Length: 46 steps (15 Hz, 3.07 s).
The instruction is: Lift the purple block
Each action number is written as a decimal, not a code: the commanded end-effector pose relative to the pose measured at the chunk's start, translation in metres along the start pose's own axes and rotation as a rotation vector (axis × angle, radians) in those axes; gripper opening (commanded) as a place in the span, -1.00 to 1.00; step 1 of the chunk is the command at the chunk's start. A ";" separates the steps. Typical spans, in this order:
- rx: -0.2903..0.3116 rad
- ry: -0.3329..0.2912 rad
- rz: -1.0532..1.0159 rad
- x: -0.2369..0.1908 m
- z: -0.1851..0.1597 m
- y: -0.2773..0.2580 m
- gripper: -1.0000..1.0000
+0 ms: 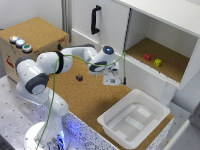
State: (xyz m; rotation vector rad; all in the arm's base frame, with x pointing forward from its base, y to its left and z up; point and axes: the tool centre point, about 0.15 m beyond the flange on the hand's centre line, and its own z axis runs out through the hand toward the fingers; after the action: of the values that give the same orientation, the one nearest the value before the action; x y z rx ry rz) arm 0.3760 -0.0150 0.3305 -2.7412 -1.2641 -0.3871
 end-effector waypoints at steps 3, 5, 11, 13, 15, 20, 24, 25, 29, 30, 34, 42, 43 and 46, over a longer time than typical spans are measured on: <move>-0.134 -0.154 -0.249 0.073 0.060 -0.072 1.00; -0.135 -0.172 -0.346 0.082 0.081 -0.083 1.00; -0.077 -0.145 -0.525 0.096 0.123 -0.097 1.00; -0.068 -0.126 -0.585 0.097 0.130 -0.088 1.00; -0.065 -0.131 -0.650 0.094 0.136 -0.082 1.00; -0.022 -0.125 -0.782 0.087 0.148 -0.060 1.00; -0.010 -0.107 -0.821 0.092 0.146 -0.067 1.00; -0.004 -0.099 -0.832 0.093 0.142 -0.072 1.00; 0.011 -0.129 -0.867 0.093 0.143 -0.087 1.00; 0.014 -0.141 -0.872 0.095 0.146 -0.090 1.00; -0.010 -0.180 -0.844 0.100 0.160 -0.090 -1.00; -0.069 -0.234 -0.814 0.102 0.167 -0.089 -1.00; -0.096 -0.244 -0.816 0.103 0.169 -0.089 -1.00; -0.137 -0.267 -0.783 0.105 0.168 -0.082 -1.00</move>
State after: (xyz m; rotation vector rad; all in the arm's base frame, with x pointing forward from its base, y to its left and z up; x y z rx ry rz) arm 0.3928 0.1381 0.2075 -2.1277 -2.3894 -0.2617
